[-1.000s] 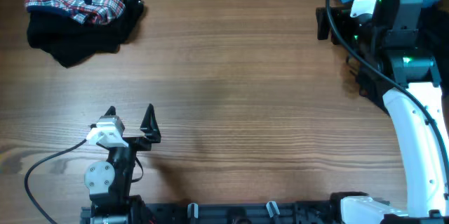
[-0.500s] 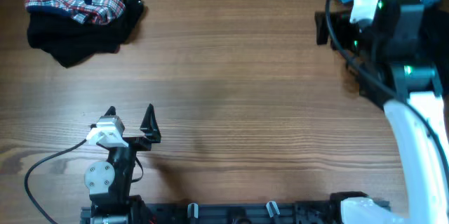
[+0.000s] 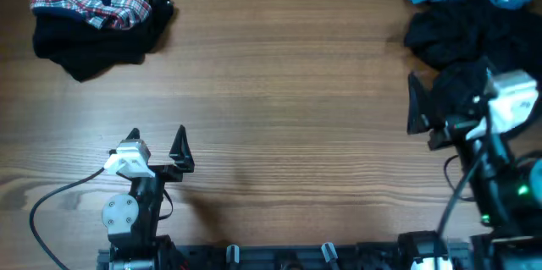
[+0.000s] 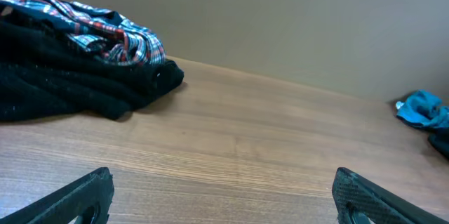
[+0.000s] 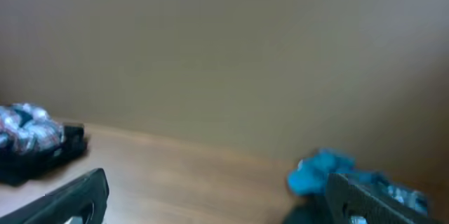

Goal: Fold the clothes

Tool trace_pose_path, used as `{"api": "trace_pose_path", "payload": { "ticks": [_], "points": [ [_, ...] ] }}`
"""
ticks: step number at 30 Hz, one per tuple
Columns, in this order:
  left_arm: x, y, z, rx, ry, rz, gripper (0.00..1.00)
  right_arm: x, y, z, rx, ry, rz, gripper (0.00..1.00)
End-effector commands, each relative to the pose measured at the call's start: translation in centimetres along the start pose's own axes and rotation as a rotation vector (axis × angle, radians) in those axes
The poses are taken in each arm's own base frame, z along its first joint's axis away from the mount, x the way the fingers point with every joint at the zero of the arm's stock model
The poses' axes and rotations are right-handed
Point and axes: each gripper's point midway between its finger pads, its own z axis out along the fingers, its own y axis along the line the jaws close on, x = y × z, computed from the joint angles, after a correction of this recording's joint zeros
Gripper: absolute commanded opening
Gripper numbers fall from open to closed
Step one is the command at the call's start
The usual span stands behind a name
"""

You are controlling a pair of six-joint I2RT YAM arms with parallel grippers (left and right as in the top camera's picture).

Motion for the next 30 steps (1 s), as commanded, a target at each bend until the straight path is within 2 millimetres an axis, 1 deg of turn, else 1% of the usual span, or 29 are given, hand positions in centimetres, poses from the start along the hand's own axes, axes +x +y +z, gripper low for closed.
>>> {"api": "trace_pose_path", "payload": {
  "ticks": [1,3,6,9,12,13,18,24,30],
  "points": [
    [0.0,0.1,0.0,0.002,-0.006,0.013,1.0,4.1,1.1,0.8,-0.044,-0.086,-0.016,1.0],
    [0.0,0.1,0.0,0.002,-0.006,0.013,1.0,5.8,1.7,0.7,-0.064,-0.153,-0.027,1.0],
    [0.0,0.1,0.0,0.002,-0.006,0.013,1.0,8.5,2.2,0.3,-0.079,-0.208,-0.036,1.0],
    [0.0,0.1,0.0,0.002,-0.006,0.013,1.0,11.1,2.5,-0.3,-0.08,-0.216,-0.038,1.0],
    [0.0,0.1,0.0,0.002,-0.006,0.013,0.99,12.8,2.6,-0.8,-0.075,-0.22,-0.039,1.0],
    [0.0,0.1,0.0,0.002,-0.006,0.013,1.0,13.8,2.7,-1.0,-0.075,-0.224,-0.04,1.0],
    [0.0,0.1,0.0,0.002,-0.006,0.013,1.0,16.0,2.9,-1.2,-0.075,-0.214,-0.039,1.0],
    [0.0,0.1,0.0,0.002,-0.006,0.013,1.0,19.1,3.0,-0.8,-0.074,-0.155,-0.03,1.0],
    [0.0,0.1,0.0,0.002,-0.006,0.013,1.0,20.5,3.1,-0.8,-0.075,-0.1,-0.079,1.0]
  ]
}}
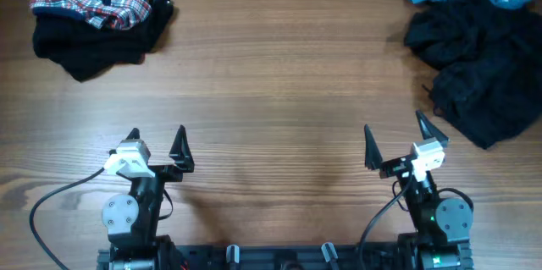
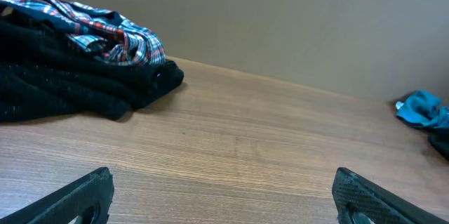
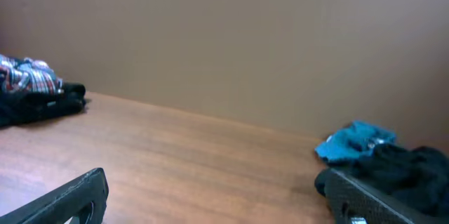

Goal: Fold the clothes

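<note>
A heap of clothes lies at the far left: a plaid shirt on top of a black garment point(image 1: 85, 41). At the far right a crumpled black garment point(image 1: 474, 67) lies below a blue one. My left gripper point(image 1: 157, 145) stands open near the front edge at the left, holding nothing. Near the front edge at the right my right gripper point(image 1: 394, 141) is open and empty too. In the left wrist view the plaid shirt point(image 2: 105, 31) is far left. The right wrist view has the blue garment point(image 3: 354, 142) at right.
The wooden table point(image 1: 271, 92) spans the whole overhead view. Both arm bases stand at the front edge. A tan wall point(image 3: 224, 34) rises behind the table's far edge.
My right gripper was over the black garment at the right edge; now it stands low near the front edge, left of that garment, open and empty. The left arm has not moved.
</note>
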Tool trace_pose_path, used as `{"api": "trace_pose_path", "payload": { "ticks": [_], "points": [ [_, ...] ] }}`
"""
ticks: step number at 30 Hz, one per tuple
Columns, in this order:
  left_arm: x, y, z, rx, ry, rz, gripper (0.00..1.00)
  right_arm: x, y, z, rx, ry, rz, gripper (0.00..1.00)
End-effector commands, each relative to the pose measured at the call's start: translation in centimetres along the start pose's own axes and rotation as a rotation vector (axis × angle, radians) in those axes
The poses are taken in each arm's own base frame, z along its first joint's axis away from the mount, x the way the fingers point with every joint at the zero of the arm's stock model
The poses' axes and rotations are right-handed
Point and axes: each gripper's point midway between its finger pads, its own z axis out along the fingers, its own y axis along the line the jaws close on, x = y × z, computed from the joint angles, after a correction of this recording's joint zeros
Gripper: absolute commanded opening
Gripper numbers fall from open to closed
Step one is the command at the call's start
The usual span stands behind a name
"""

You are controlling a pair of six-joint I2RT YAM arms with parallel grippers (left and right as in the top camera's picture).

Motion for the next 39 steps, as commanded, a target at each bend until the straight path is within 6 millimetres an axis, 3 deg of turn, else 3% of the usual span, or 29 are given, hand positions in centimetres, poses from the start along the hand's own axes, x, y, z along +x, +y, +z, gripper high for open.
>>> {"api": "trace_pose_path", "payload": {
  "ticks": [1,5,39],
  "points": [
    [0.1,0.1,0.0,0.002,-0.005,0.013,1.0,0.2,0.4,-0.1,-0.018,0.004,-0.044,1.0],
    [0.1,0.1,0.0,0.002,-0.005,0.013,1.0,2.1,0.6,-0.2,-0.027,0.08,-0.017,1.0],
    [0.1,0.1,0.0,0.002,-0.005,0.013,1.0,2.1,0.3,-0.2,-0.011,0.082,-0.021,1.0]
  ]
}}
